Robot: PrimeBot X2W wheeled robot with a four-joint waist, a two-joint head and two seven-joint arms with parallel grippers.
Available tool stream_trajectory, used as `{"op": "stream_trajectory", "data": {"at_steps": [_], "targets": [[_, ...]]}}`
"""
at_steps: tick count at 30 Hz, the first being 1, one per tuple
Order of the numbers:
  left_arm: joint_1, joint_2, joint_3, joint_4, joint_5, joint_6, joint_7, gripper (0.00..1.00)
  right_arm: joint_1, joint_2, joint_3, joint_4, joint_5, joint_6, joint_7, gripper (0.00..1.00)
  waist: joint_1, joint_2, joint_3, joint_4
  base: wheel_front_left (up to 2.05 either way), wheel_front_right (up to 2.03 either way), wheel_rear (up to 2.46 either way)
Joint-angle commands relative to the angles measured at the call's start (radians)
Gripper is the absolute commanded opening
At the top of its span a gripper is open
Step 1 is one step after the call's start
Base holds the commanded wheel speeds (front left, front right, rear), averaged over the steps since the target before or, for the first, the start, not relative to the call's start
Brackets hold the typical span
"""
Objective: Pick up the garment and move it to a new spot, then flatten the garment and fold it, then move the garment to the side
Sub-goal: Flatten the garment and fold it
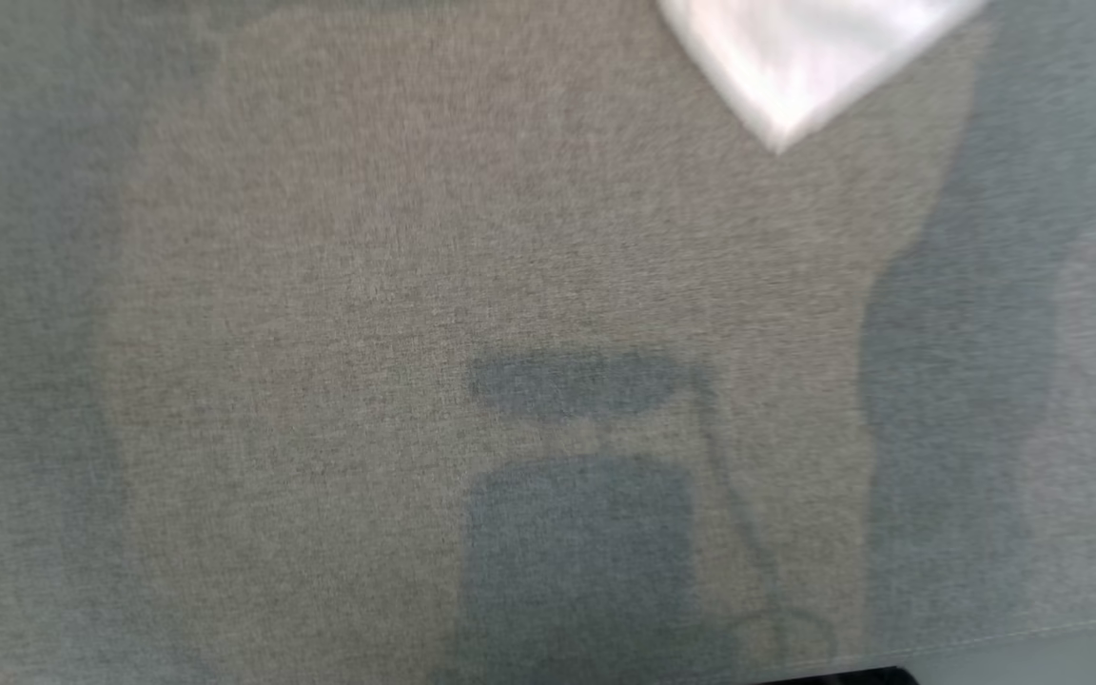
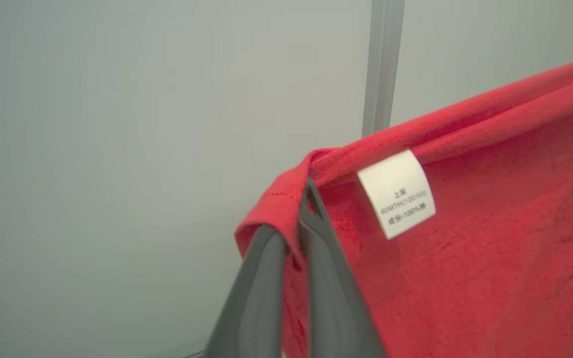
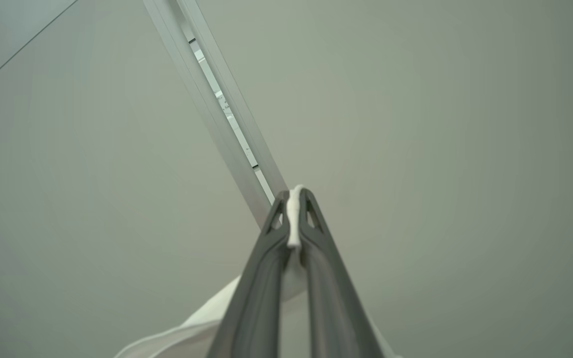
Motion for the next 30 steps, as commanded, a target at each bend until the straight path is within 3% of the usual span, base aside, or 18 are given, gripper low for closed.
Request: {"op": "stream_trajectory", "data": {"at_steps": [1,5,7,10,16,21,24,25,30], "targets": [[-0.074,0.009,-0.013,0.069,0.048,-0.015,-0.018,0.0,-0.073,0.003,-0.019,0.045,-0.025,0.0,-0.035,0.0,-0.0003,0.0,0.211,0.059,0.0,0.0,0.0],[-0.242,-0.041,-0.077,0.256,0.172,-0.044,-0.204,0.0,-0.235,0.013,-0.02,0.213,-0.1,0.0,-0.154,0.0,-0.0003,0.0,0.248,0.075,0.0,0.0,0.0],[-0.297,-0.097,-0.087,0.323,0.188,-0.052,-0.328,0.0,-0.295,0.015,-0.006,0.282,-0.132,0.0,-0.208,0.0,-0.0003,0.0,0.253,0.09,0.0,0.0,0.0],[-0.374,-0.121,-0.082,0.418,0.202,-0.063,-0.462,0.0,-0.376,0.015,-0.011,0.37,-0.121,0.0,-0.277,0.0,-0.0003,0.0,0.286,0.089,0.0,0.0,0.0],[-0.286,-0.161,-0.151,0.59,0.186,-0.087,-0.607,0.0,-0.258,0.013,0.083,0.501,-0.042,0.0,-0.376,0.0,-0.0003,0.0,0.306,0.065,0.0,0.0,0.0],[-0.09,-0.136,-0.249,0.637,0.11,-0.091,-0.653,0.0,0.006,0.017,0.187,0.46,0.109,0.0,-0.422,0.0,-0.0003,0.0,0.247,0.043,0.0,0.0,0.0],[0.03,-0.107,-0.291,0.618,0.046,-0.091,-0.664,0.0,0.168,-0.002,0.228,0.366,0.205,0.0,-0.422,0.0,-0.0003,0.0,0.2,0.034,0.0,0.0,0.0],[0.111,-0.094,-0.303,0.576,0.019,-0.091,-0.667,0.0,0.293,-0.026,0.243,0.286,0.274,0.0,-0.411,0.0,-0.0003,0.0,0.165,0.038,0.0,0.0,0.0],[0.334,-0.076,-0.228,0.431,-0.046,-0.091,-0.668,0.0,0.623,-0.091,0.242,0.063,0.391,0.0,-0.378,0.0,-0.0003,0.0,0.026,0.053,0.0,0.0,0.0]]}}
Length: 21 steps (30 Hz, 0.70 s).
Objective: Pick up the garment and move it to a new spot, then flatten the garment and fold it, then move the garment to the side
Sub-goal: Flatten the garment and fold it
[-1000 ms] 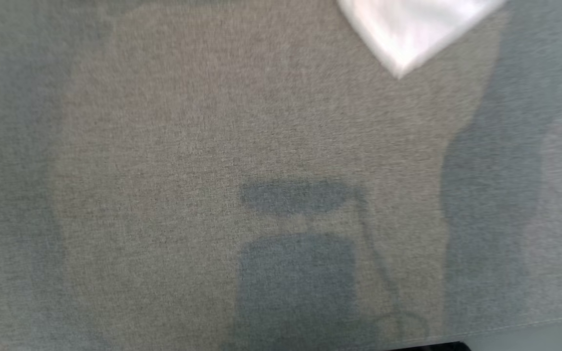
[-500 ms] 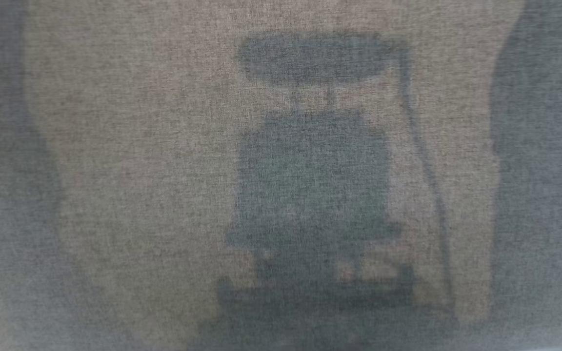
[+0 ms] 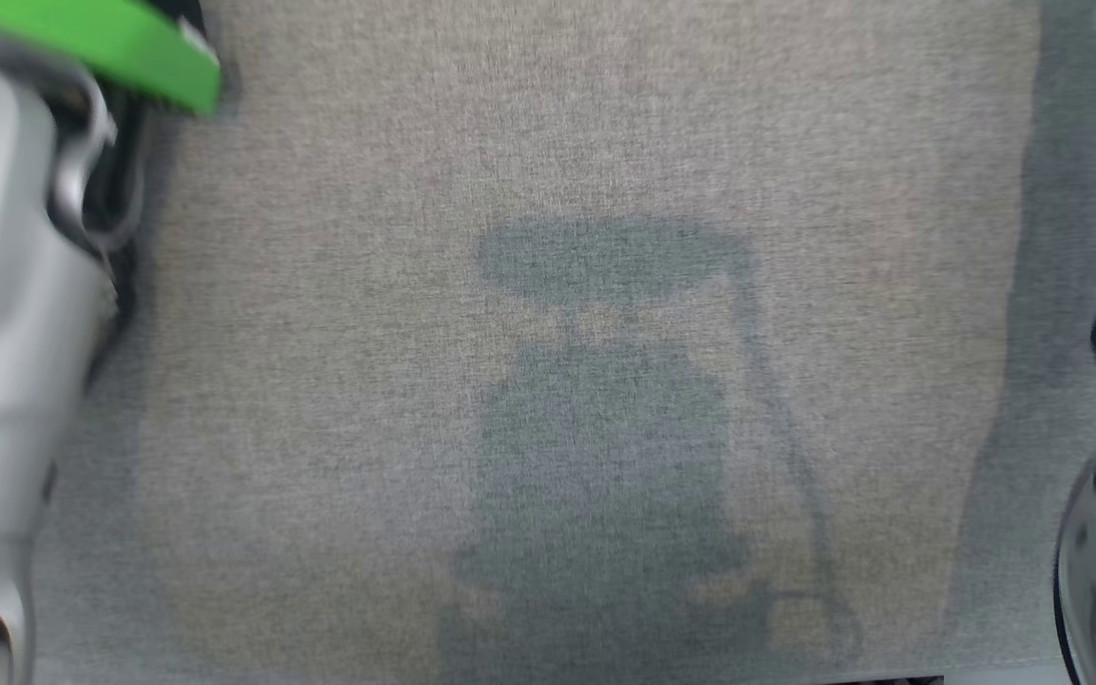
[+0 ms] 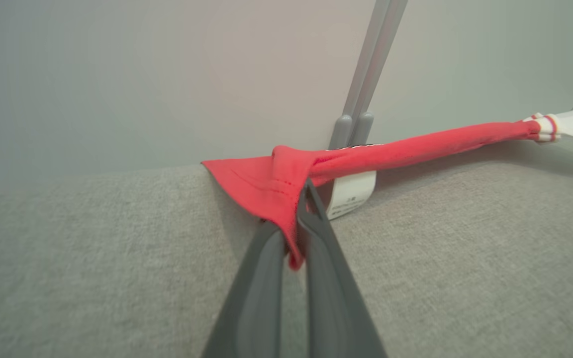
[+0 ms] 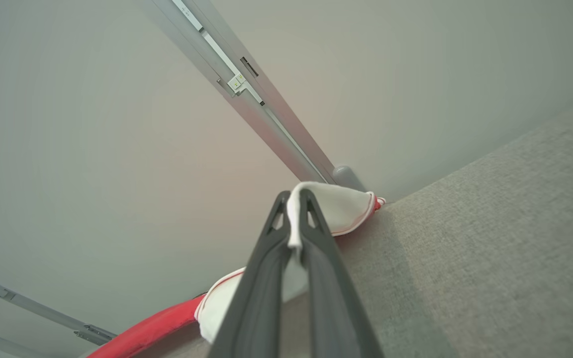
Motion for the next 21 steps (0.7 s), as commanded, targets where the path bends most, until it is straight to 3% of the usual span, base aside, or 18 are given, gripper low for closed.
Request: {"op": "stream_trajectory", "data": {"at_steps": [1,7,9,21], "targets": [[0.098,0.013,0.019,-0.039,-0.017,0.002,-0.003,0.0,0.105,-0.017,-0.019,-0.071,0.029,0.001,0.007,0.0,0.0001,-0.0001,-0.165,0.002,0.0,0.0,0.0],[0.428,0.003,0.125,-0.205,-0.038,0.002,-0.004,0.0,0.516,0.001,-0.092,-0.329,0.077,0.0,0.06,0.0,0.0001,-0.0001,-0.342,0.015,0.0,0.0,0.0],[0.548,-0.004,0.165,-0.255,-0.035,0.021,-0.003,0.0,0.649,0.024,-0.114,-0.407,0.078,0.0,0.081,0.0,0.0001,-0.0001,-0.386,0.014,0.0,0.0,0.0],[1.087,-0.054,0.24,-0.541,-0.03,0.117,-0.004,0.0,1.198,0.092,-0.179,-0.632,0.107,0.0,0.086,0.0,0.0001,-0.0001,-0.464,0.025,0.0,0.0,0.0]]}}
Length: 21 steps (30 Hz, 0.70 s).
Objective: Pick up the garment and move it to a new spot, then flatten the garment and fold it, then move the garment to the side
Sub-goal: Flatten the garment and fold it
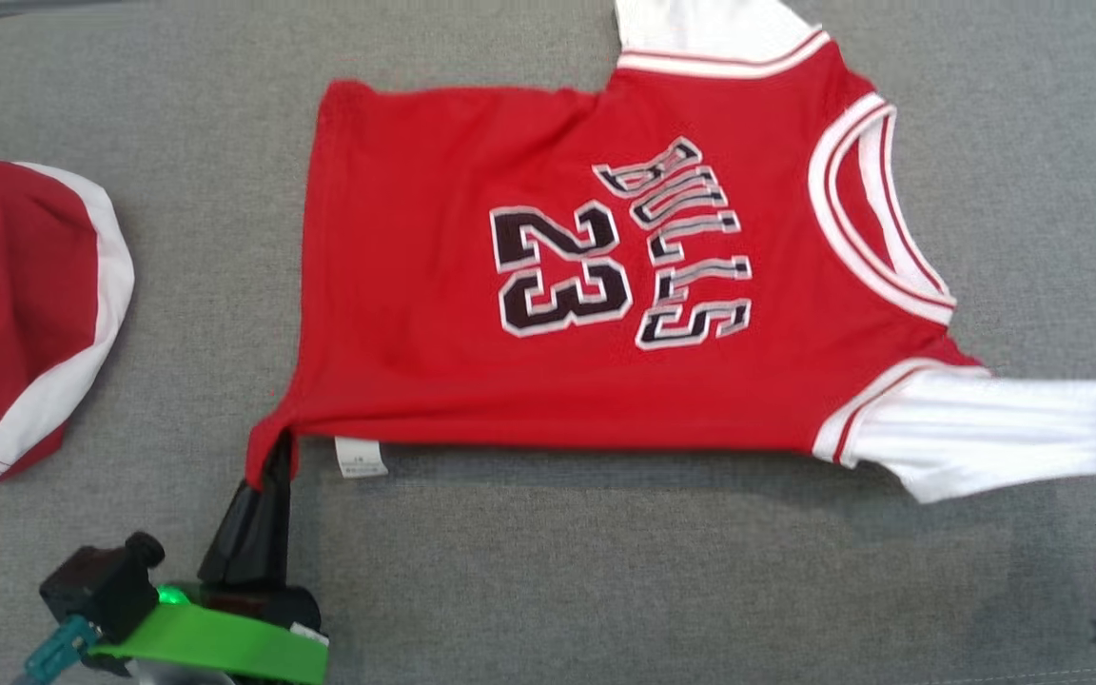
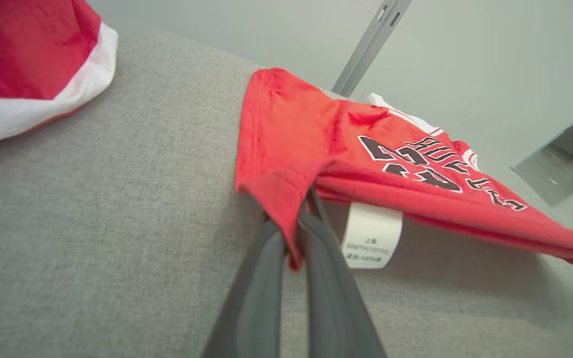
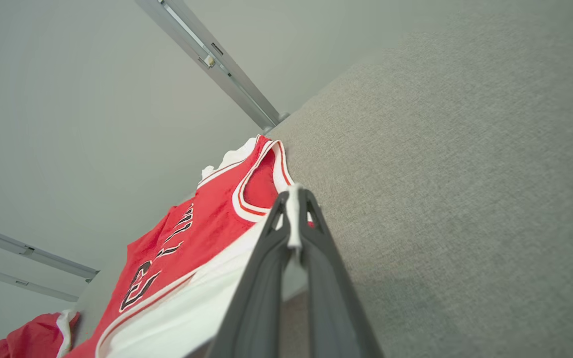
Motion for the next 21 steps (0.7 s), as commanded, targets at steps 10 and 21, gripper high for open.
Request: {"op": "stream_trajectory", "data": {"at_steps": [10,21], "targets": [[-0.032,0.099,-0.011,-0.098,0.041,0.044,0.135,0.0,-0.078,-0.002,0.07,0.02,-0.037,-0.002,0.027,0.0,0.0002,0.0,0.074,-0.013,0.0,0.0,0.0],[-0.269,0.14,-0.056,-0.043,0.073,0.05,0.343,0.0,-0.394,-0.027,0.12,0.233,-0.175,-0.001,0.139,0.0,0.0002,0.0,0.141,-0.039,0.0,0.0,0.0]]}}
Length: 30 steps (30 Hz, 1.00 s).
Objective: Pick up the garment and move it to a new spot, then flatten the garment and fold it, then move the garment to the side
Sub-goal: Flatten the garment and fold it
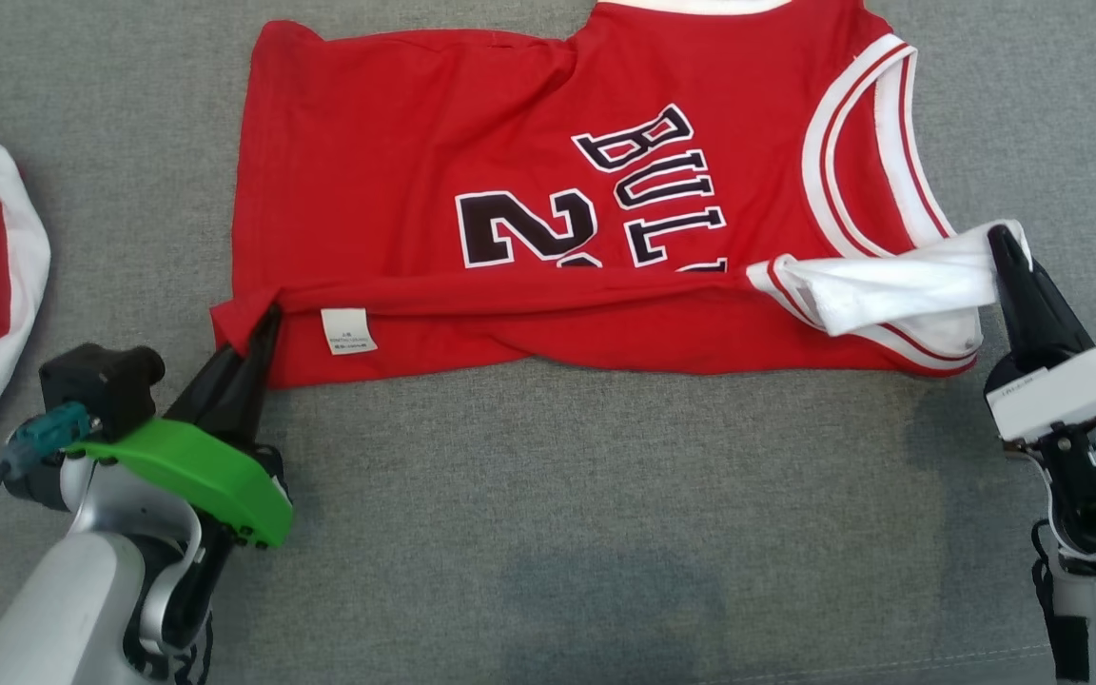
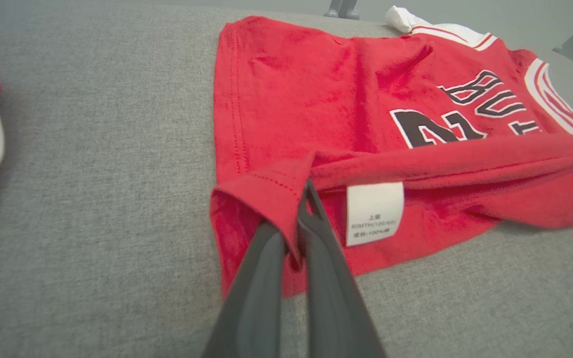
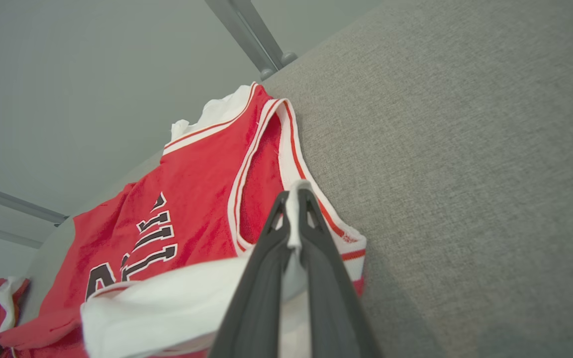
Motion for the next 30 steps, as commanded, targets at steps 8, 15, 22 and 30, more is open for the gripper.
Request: {"op": "stream_trajectory", "data": {"at_steps": [8,15,22,30], "targets": [[-0.115,-0.017,-0.018,0.123,0.0,0.002,0.053,0.0,-0.138,0.004,0.04,0.137,-0.076,0.0,-0.007,0.0,0.0001,-0.0001,0.008,-0.011,0.0,0.0,0.0],[-0.156,-0.034,-0.043,0.183,0.017,-0.015,0.043,0.82,-0.184,-0.007,0.031,0.212,-0.138,0.0,-0.037,1.0,0.0001,-0.0001,-0.004,0.002,0.0,0.0,0.0],[-0.171,-0.047,-0.019,0.212,0.009,-0.005,-0.02,1.0,-0.119,-0.037,0.035,0.163,-0.188,0.0,-0.09,1.0,0.0001,-0.0001,-0.028,0.012,0.0,0.0,0.0],[-0.001,-0.069,0.035,0.112,-0.071,0.048,-0.06,1.0,0.065,-0.048,0.024,0.032,-0.199,0.0,-0.1,1.0,0.0001,-0.0001,-0.024,0.008,0.0,0.0,0.0]]}}
